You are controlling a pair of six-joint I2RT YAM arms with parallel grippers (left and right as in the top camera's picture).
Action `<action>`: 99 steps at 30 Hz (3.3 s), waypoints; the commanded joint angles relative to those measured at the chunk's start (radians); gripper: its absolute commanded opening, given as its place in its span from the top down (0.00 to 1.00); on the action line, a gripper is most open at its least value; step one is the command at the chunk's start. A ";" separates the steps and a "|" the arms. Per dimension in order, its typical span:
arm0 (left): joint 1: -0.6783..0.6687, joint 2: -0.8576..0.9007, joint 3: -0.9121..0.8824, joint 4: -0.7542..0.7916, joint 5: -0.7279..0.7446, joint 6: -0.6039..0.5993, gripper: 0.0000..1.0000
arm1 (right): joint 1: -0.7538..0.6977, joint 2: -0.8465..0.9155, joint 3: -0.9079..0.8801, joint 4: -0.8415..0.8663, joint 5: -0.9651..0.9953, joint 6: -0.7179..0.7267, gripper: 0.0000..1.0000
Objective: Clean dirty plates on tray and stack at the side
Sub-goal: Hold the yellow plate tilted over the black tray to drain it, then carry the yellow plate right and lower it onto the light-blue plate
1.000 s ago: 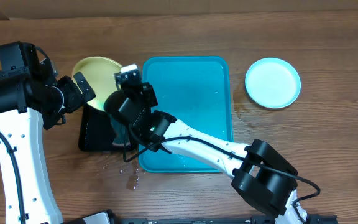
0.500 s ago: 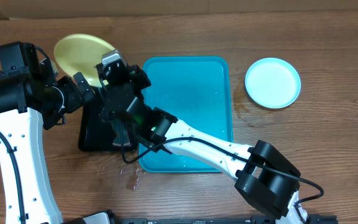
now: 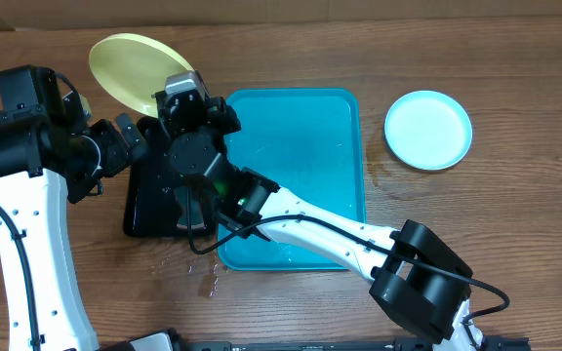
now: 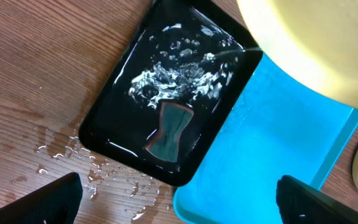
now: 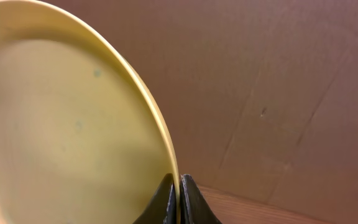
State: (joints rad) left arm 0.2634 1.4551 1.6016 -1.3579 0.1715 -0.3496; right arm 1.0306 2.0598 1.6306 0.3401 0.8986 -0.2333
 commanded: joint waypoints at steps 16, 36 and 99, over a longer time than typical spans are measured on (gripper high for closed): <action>-0.004 0.003 -0.004 0.002 -0.006 -0.017 0.00 | 0.019 -0.053 0.020 -0.021 0.018 -0.037 0.96; -0.004 0.003 -0.004 0.002 -0.006 -0.017 0.00 | 0.019 -0.053 0.020 -0.062 0.018 -0.032 0.96; -0.004 0.003 -0.004 0.002 -0.006 -0.017 0.00 | -0.989 -0.159 0.018 -1.299 -0.893 0.895 0.96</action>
State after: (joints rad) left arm 0.2634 1.4551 1.6012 -1.3579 0.1715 -0.3496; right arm 0.1291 1.9381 1.6352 -0.9184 0.0582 0.6518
